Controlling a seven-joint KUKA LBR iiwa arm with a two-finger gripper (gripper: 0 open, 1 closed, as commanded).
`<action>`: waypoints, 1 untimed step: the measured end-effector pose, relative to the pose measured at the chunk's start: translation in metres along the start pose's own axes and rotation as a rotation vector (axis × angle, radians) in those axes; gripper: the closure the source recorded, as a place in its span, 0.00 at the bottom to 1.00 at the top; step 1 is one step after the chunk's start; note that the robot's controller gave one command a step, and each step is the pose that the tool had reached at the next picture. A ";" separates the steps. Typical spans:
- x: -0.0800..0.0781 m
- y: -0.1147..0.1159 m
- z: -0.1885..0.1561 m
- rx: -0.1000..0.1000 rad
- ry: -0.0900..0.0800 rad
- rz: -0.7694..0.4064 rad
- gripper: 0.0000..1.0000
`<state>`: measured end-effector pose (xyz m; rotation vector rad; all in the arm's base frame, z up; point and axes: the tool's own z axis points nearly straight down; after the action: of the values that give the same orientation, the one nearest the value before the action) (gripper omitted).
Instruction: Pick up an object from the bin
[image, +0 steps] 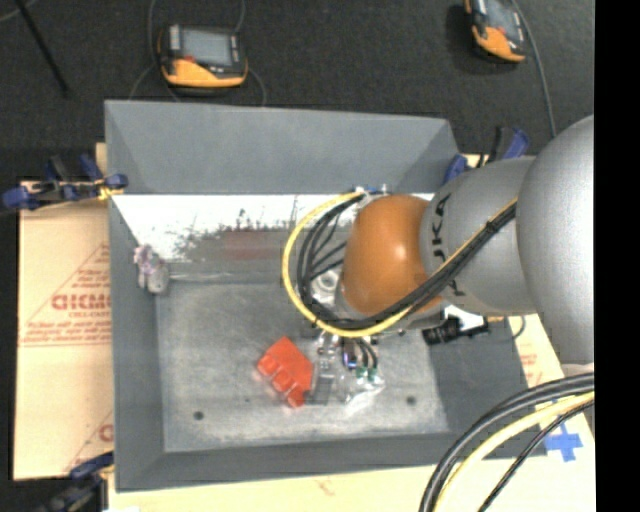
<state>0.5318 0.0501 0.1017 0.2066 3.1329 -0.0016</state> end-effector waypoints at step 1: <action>-0.018 0.053 -0.009 -0.003 -0.005 -0.115 0.00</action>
Offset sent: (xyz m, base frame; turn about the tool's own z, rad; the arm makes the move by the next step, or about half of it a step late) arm 0.0228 0.0489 0.0080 -0.1141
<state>0.5566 0.1000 0.1109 0.0258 3.1350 0.0023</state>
